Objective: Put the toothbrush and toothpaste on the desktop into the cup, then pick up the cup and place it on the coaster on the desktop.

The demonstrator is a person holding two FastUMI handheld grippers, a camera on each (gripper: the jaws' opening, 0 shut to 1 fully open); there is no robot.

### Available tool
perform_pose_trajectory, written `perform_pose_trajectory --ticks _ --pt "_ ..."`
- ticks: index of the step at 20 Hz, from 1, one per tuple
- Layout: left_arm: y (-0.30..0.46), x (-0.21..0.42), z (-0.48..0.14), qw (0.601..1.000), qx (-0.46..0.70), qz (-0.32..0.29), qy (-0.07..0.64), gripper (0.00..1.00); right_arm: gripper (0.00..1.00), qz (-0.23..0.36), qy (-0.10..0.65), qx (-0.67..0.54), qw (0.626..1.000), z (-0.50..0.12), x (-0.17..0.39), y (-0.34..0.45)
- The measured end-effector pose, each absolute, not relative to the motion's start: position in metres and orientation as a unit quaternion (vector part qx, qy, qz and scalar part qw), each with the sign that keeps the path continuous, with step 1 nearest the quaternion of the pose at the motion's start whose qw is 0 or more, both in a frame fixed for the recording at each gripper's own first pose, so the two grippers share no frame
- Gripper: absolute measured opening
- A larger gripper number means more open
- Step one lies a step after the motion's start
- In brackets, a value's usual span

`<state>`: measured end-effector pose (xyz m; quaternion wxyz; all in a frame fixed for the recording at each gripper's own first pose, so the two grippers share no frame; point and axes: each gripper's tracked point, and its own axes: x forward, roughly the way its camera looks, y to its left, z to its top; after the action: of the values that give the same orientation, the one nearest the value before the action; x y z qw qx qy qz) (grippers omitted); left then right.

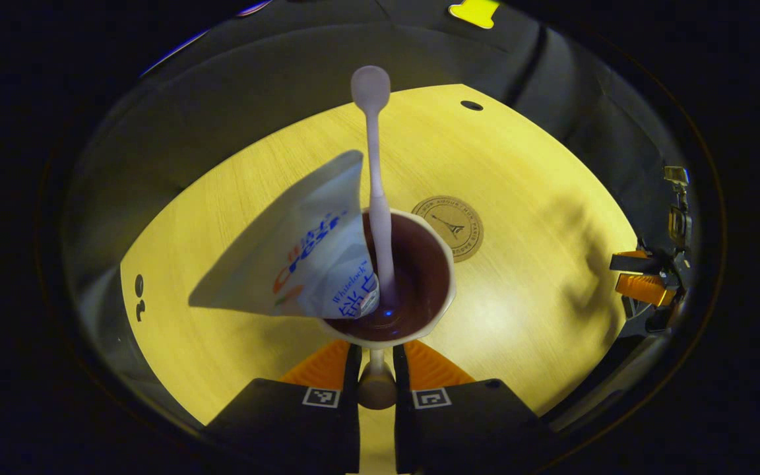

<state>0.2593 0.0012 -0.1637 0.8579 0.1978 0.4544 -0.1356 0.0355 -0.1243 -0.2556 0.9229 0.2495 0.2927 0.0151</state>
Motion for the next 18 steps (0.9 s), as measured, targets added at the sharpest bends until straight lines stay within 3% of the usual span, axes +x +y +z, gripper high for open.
perform_pose_trajectory --ticks 4,5,14,15,16,18 --pt "-0.027 0.265 -0.16 0.858 0.207 -0.148 0.446 0.21 0.82 0.009 0.292 0.255 0.922 -0.256 0.028 -0.135" --pt "-0.034 0.267 -0.159 0.858 0.209 -0.152 0.444 0.25 0.82 0.007 0.292 0.257 0.921 -0.257 0.026 -0.139" --pt "-0.085 0.289 -0.166 0.851 0.234 -0.174 0.437 0.25 0.82 -0.02 0.291 0.27 0.918 -0.262 0.007 -0.175" --pt "-0.088 0.291 -0.168 0.851 0.236 -0.174 0.437 0.21 0.82 -0.024 0.291 0.274 0.917 -0.265 0.006 -0.18" --pt "-0.092 0.293 -0.17 0.85 0.238 -0.174 0.436 0.25 0.82 -0.028 0.29 0.277 0.916 -0.265 0.003 -0.186" --pt "-0.094 0.297 -0.174 0.85 0.24 -0.173 0.437 0.25 0.82 -0.034 0.288 0.279 0.915 -0.266 0.001 -0.193"
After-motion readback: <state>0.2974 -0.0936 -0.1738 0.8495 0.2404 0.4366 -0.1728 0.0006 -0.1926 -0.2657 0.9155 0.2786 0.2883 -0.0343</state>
